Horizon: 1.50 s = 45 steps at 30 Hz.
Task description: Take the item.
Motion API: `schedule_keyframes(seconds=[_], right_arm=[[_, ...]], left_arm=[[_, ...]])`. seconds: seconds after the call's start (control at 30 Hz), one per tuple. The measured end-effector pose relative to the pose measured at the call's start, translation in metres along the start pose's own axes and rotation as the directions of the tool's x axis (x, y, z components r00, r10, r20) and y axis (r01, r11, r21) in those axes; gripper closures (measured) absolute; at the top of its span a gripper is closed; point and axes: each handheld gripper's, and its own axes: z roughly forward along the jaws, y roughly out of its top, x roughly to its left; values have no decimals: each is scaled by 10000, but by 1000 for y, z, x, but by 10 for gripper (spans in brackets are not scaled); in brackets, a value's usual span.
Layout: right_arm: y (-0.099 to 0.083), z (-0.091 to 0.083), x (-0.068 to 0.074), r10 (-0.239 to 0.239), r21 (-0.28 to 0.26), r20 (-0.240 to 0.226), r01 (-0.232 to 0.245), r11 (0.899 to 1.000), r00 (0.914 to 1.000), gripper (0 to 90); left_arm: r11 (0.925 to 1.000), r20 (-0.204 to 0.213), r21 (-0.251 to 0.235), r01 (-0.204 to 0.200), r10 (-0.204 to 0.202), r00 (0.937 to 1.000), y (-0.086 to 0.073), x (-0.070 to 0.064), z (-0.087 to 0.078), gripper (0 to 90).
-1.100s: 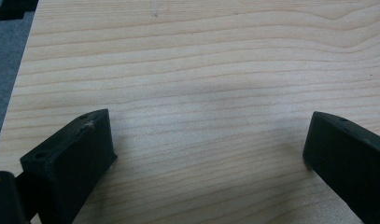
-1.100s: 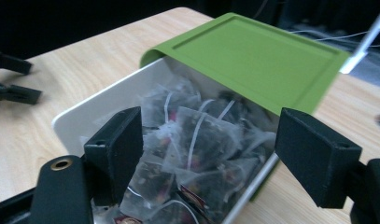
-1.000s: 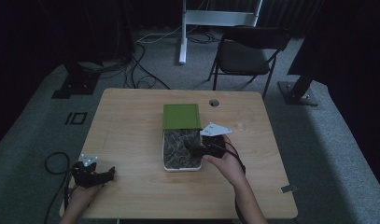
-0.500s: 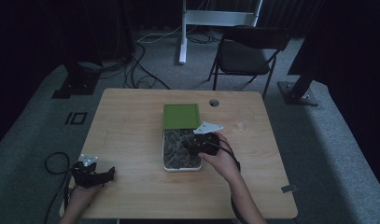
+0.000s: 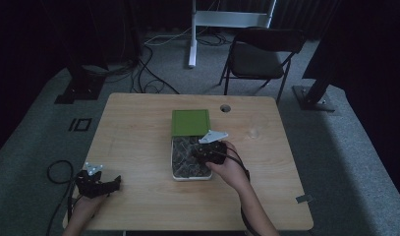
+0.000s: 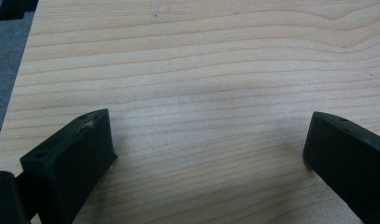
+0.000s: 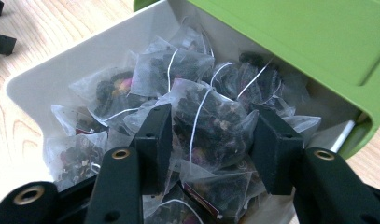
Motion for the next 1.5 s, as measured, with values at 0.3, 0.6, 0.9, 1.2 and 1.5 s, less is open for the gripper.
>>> schedule_keyframes(seconds=[0.3, 0.6, 0.9, 1.2, 1.5], right_arm=[[-3, -1, -2, 57, -86, -118, -58, 9999, 9999, 691], [1, -10, -4, 324, -533, -121, -330, 9980, 9994, 761], [4, -22, -5, 532, -1047, -363, -567, 9929, 9979, 764], [7, -29, -5, 711, -1378, -559, -782, 9874, 9959, 764], [11, -38, -9, 831, -1666, -529, -908, 9818, 9951, 765]], left_arm=[[10000, 5, -2, -1, 1, 10000, 0, 0, 0, 23], [10000, 1, 2, -1, 1, 10000, 0, 0, 0, 23], [10000, -3, -16, 17, -17, 10000, 0, 0, 0, 23], [10000, -2, -15, 21, -21, 10000, 0, 0, 0, 23], [10000, 2, -18, 21, -21, 10000, 0, 0, 0, 23]])
